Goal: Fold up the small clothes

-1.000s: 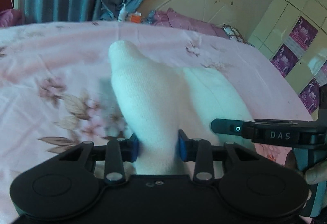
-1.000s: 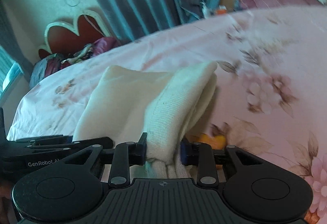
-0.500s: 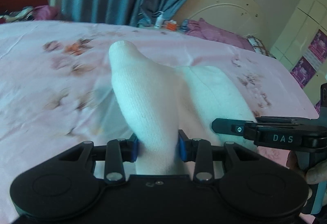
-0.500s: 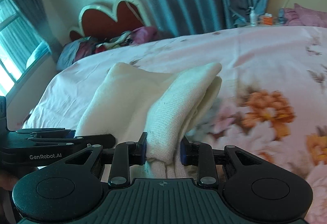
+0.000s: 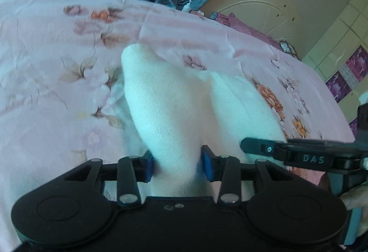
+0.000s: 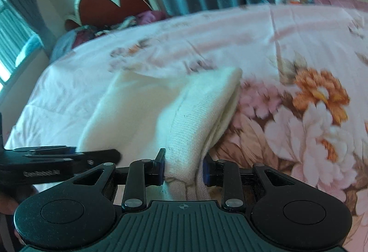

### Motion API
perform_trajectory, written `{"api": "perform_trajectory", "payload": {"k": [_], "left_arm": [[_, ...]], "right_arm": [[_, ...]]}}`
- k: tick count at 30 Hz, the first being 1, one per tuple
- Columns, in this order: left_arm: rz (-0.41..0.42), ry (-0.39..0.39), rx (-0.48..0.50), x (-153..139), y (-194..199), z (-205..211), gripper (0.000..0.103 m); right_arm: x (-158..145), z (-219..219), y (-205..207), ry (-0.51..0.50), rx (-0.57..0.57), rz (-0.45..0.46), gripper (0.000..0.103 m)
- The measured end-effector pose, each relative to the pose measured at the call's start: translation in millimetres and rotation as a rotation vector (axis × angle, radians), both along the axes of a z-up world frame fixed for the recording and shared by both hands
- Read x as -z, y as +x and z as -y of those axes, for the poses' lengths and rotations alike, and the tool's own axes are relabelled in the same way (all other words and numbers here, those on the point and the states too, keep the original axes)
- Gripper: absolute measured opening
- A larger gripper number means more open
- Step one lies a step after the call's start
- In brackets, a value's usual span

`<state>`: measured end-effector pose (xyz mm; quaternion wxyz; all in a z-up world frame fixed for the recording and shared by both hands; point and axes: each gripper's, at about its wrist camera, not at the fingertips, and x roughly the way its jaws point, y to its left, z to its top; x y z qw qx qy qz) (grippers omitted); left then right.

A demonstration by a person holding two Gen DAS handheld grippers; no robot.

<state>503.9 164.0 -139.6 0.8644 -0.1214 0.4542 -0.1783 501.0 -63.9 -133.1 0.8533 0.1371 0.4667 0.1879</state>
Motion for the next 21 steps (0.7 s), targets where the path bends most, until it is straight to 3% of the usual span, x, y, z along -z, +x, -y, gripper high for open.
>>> {"api": "perform_trajectory", "payload": {"k": [4, 6, 7, 8, 9, 12, 14, 15, 16, 18, 21], "left_arm": [[0.003, -0.028, 0.001, 5.9, -1.9, -5.9, 0.045], [0.001, -0.029, 0.0, 4.8, -2.3, -10.3, 0.055], [0.008, -0.015, -0.012, 2.6, -2.9, -13.5, 0.068], [0.025, 0.003, -0.027, -1.2, -5.7, -17.7, 0.076], [0.048, 0.018, -0.048, -6.5, -9.0, -24.7, 0.077], [0.12, 0.035, -0.082, -22.5, -13.8, -40.7, 0.066], [0.167, 0.05, -0.061, -31.5, -9.3, -40.4, 0.049], [0.183, 0.053, -0.042, -35.1, -3.3, -37.0, 0.048], [0.19, 0.05, -0.019, -36.9, 1.9, -31.4, 0.045], [0.201, 0.057, 0.034, -37.3, 13.5, -19.0, 0.038], [0.149, 0.062, 0.091, -24.0, 30.5, -3.3, 0.027]], "right_arm": [[4.6, 4.8, -0.6, 0.022, 0.012, -0.008, 0.03], [3.6, 6.7, 0.0, 0.027, 0.007, -0.016, 0.03], [2.3, 10.1, 0.3, 0.04, 0.009, -0.022, 0.031], [-0.7, 13.3, -0.8, 0.042, 0.018, -0.022, 0.038], [-6.0, 16.8, -4.4, 0.023, 0.036, -0.006, 0.047], [-28.6, 27.7, -13.2, -0.006, 0.072, 0.089, 0.048], [-42.6, 24.7, -10.5, -0.016, 0.059, 0.146, 0.048], [-47.0, 18.3, -5.9, -0.029, 0.034, 0.165, 0.045], [-48.5, 10.2, 0.4, -0.053, 0.003, 0.169, 0.041], [-43.3, -7.0, 14.2, -0.106, -0.056, 0.159, 0.022], [-22.2, -15.7, 31.4, -0.168, -0.083, 0.115, 0.004]]}}
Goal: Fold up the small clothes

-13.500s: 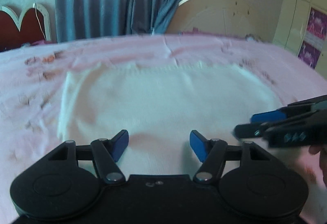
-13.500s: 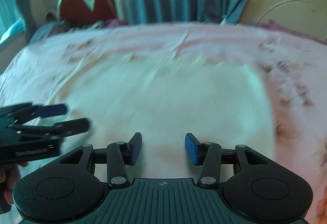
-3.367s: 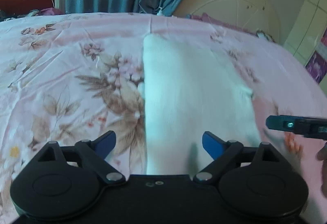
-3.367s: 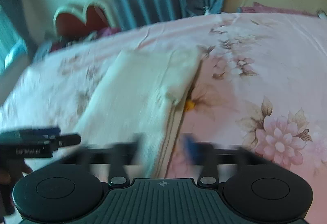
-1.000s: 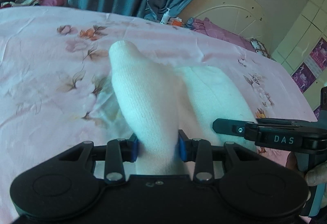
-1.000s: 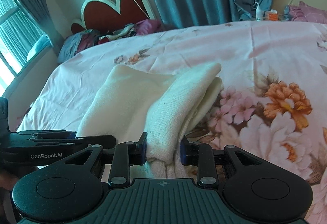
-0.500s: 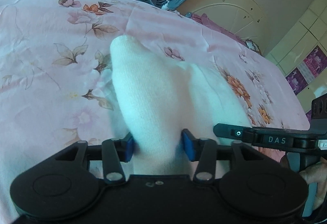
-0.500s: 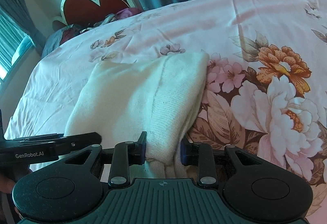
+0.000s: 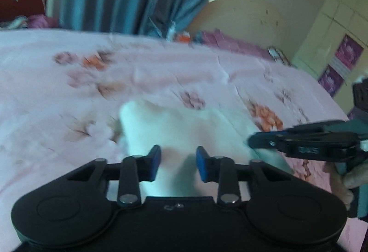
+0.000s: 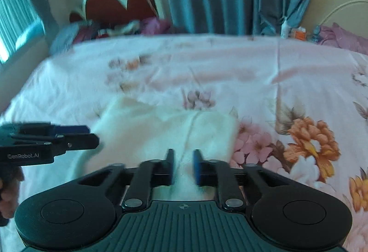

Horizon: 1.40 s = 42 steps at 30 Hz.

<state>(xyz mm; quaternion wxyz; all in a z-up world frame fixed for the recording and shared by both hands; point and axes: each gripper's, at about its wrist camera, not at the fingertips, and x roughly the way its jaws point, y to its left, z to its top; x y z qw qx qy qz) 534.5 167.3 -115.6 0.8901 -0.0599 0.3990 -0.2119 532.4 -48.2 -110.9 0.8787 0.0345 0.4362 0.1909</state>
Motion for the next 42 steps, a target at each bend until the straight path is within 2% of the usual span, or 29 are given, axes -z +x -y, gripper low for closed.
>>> {"api": "perform_trajectory", "payload": {"k": [2, 7, 11, 15, 17, 19, 21, 24, 27, 29, 31, 35, 38, 42], "left_arm": [[-0.031, 0.005, 0.013, 11.3, 2.7, 4.4, 0.027], [-0.04, -0.023, 0.017, 16.2, 0.3, 2.3, 0.027], [-0.008, -0.024, 0.014, 1.0, -13.5, -3.6, 0.024], [0.013, -0.019, 0.026, -5.9, -44.7, -3.1, 0.023], [0.012, -0.018, 0.031, -3.3, -57.1, -1.0, 0.022], [-0.009, -0.031, 0.027, 3.4, -61.1, 1.3, 0.022], [-0.027, -0.051, 0.024, 8.6, -60.6, 4.6, 0.022], [-0.028, -0.044, 0.023, 10.1, -62.4, 8.6, 0.022], [-0.021, -0.068, 0.017, 2.6, -76.2, 5.0, 0.022], [-0.01, -0.063, 0.014, -0.7, -92.0, 3.2, 0.022], [-0.018, -0.069, -0.006, 0.0, -108.7, -0.2, 0.022], [-0.064, -0.098, -0.046, 11.4, -133.9, -4.6, 0.022], [-0.088, -0.106, -0.07, 21.8, -146.7, -2.5, 0.022], [-0.096, -0.114, -0.107, 23.6, -159.0, 2.3, 0.022]], "right_arm": [[11.9, 2.8, 4.1, -0.044, 0.013, -0.007, 0.0], [17.5, 10.8, 5.2, -0.057, 0.013, -0.007, 0.0], [-6.6, 14.7, -12.1, -0.012, 0.021, 0.051, 0.0], [-21.6, 3.3, -45.5, 0.012, -0.089, 0.061, 0.0], [-15.8, -6.3, -56.8, -0.018, -0.146, 0.043, 0.0], [-0.4, -13.0, -59.4, -0.132, -0.137, 0.047, 0.0], [6.1, -6.9, -55.8, -0.113, -0.093, 0.035, 0.0], [2.9, -9.0, -56.8, -0.157, -0.062, 0.061, 0.0], [-11.0, -2.7, -70.6, -0.098, -0.071, 0.07, 0.0], [-19.2, 2.8, -86.8, -0.04, -0.111, 0.055, 0.0], [-20.6, -0.5, -102.3, -0.026, -0.16, 0.04, 0.0], [-4.3, -3.8, -124.5, -0.091, -0.212, 0.007, 0.0], [12.8, 2.5, -127.0, -0.18, -0.176, -0.01, 0.0], [21.7, 20.6, -126.4, -0.182, -0.124, -0.027, 0.0]]}}
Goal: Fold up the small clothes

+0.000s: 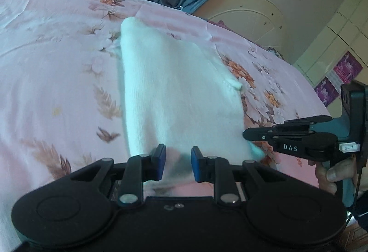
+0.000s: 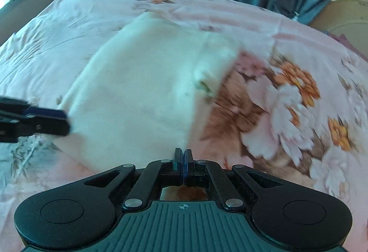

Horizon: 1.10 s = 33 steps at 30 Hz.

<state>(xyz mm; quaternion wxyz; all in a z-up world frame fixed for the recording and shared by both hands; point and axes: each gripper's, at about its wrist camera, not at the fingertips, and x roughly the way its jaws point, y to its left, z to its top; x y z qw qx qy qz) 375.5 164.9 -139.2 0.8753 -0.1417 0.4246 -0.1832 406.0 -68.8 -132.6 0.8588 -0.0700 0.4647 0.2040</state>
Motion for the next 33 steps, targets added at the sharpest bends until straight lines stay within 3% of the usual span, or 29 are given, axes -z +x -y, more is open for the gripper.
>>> {"api": "perform_trajectory", "payload": {"k": [3, 7, 13, 15, 16, 17, 18, 19, 20, 21, 33], "left_arm": [[-0.004, 0.04, -0.014, -2.9, -9.7, 7.6, 0.022], [0.026, 0.126, -0.05, -12.4, -30.8, 18.5, 0.022], [0.072, 0.205, -0.116, -26.7, -59.4, 32.1, 0.03], [0.087, 0.236, -0.128, -32.8, -68.6, 39.5, 0.037], [0.098, 0.253, -0.138, -36.6, -73.3, 43.9, 0.05], [0.114, 0.267, -0.15, -39.9, -78.4, 48.0, 0.079], [0.139, 0.289, -0.176, -43.9, -84.6, 51.9, 0.095], [0.174, 0.318, -0.209, -48.2, -91.9, 56.2, 0.1], [0.193, 0.333, -0.215, -51.6, -97.2, 59.5, 0.102], [0.19, 0.339, -0.208, -53.6, -100.0, 61.7, 0.102], [0.198, 0.358, -0.212, -69.5, -143.3, 75.0, 0.103]], "right_arm": [[3.0, 15.3, -7.5, 0.034, 0.042, -0.02, 0.0], [-17.4, 33.3, -35.9, 0.132, 0.082, 0.028, 0.0], [-36.7, 38.1, -69.5, 0.192, 0.09, 0.044, 0.0], [-41.6, 37.6, -81.6, 0.196, 0.103, 0.055, 0.0], [-42.9, 38.9, -85.8, 0.199, 0.116, 0.058, 0.0], [-44.7, 40.6, -91.5, 0.202, 0.13, 0.064, 0.0], [-45.9, 42.3, -95.9, 0.197, 0.15, 0.076, 0.023], [-49.0, 44.2, -103.4, 0.188, 0.176, 0.103, 0.049], [-52.4, 46.3, -110.7, 0.188, 0.19, 0.147, 0.099], [-56.1, 48.7, -119.1, 0.196, 0.185, 0.19, 0.103], [-74.5, 51.3, -170.4, 0.169, 0.214, 0.206, 0.103]]}}
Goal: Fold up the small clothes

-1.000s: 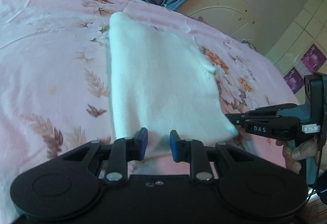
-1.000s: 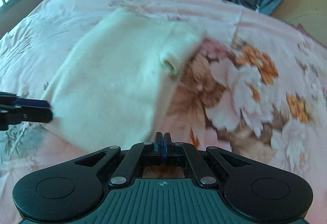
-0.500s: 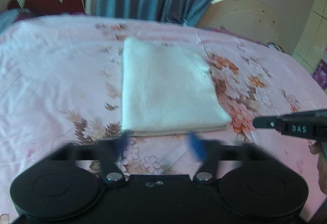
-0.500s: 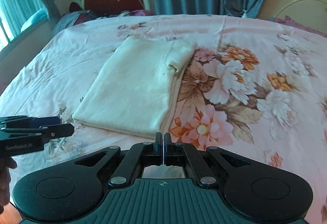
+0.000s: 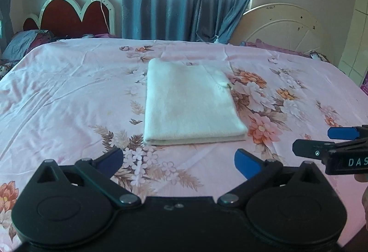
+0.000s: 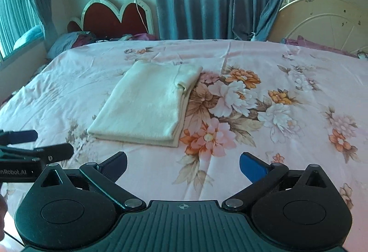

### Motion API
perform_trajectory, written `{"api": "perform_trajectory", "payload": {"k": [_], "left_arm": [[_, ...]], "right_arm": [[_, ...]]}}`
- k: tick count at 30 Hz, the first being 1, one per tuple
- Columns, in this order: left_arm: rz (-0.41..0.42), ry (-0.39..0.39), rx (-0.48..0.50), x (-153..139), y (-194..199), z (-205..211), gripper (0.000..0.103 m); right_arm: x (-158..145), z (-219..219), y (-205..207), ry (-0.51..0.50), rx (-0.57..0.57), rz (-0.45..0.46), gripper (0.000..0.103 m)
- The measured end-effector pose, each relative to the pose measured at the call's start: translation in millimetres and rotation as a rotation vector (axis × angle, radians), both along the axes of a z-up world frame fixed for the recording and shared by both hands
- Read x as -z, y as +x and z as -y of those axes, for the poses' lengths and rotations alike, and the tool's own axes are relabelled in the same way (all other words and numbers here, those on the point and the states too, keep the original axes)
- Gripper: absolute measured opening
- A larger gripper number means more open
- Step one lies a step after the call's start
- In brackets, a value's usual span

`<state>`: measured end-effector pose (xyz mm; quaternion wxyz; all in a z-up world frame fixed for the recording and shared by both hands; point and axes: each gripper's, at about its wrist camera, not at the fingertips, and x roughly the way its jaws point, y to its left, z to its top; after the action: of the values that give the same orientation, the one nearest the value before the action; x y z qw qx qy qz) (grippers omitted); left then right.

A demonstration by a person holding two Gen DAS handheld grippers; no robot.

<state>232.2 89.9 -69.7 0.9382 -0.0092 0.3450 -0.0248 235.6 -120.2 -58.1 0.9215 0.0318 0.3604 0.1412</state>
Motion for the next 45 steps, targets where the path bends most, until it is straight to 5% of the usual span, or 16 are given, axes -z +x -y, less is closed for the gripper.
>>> {"api": "perform_trajectory", "payload": {"k": [24, 45], "left_arm": [[0.088, 0.001, 0.044, -42.1, -91.3, 3.5, 0.102], [0.137, -0.001, 0.041, -54.1, -122.4, 12.4, 0.103]], "right_arm": [[-45.4, 0.7, -106.0, 0.018, 0.097, 0.072, 0.103], [-59.5, 9.5, -141.1, 0.003, 0.094, 0.107, 0.103]]}}
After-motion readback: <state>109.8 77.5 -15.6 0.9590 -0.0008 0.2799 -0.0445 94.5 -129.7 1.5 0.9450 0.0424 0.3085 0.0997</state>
